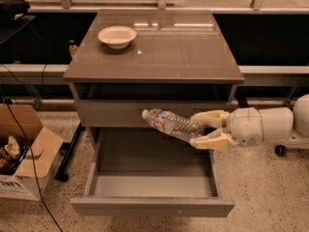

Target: Place water bottle into middle drawer

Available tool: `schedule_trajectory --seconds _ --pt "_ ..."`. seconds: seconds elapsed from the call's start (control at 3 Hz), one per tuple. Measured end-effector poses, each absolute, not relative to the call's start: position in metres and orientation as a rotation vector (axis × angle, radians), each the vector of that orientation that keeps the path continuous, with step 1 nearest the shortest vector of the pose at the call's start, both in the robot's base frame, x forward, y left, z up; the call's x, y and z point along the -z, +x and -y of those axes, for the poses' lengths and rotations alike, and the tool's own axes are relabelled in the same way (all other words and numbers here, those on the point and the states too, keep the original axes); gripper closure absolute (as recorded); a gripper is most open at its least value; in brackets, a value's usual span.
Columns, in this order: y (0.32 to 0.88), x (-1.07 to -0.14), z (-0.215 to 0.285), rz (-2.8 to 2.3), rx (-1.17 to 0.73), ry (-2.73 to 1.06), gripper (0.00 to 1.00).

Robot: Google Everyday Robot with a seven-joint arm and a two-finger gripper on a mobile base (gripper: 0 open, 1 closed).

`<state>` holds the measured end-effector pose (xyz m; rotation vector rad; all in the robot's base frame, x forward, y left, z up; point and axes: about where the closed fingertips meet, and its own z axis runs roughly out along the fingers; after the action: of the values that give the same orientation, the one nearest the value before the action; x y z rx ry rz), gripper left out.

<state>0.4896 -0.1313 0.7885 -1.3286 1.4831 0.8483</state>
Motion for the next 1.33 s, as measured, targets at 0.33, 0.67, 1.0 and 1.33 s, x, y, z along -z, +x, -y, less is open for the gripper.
schedule_trajectory --seconds 0.33,0.67,1.0,1.33 --pt "0.493 -0.735 0.138 -1.567 -0.894 -1.283 1.0" --pt "0.501 -0.69 0.147 -1.632 -0.916 -1.227 1.0" --pt "0.515 -0.652 0.155 -1.69 -0.924 -1.188 1.0" --pt "0.522 -0.613 0.162 -1.759 -0.94 -1.167 1.0"
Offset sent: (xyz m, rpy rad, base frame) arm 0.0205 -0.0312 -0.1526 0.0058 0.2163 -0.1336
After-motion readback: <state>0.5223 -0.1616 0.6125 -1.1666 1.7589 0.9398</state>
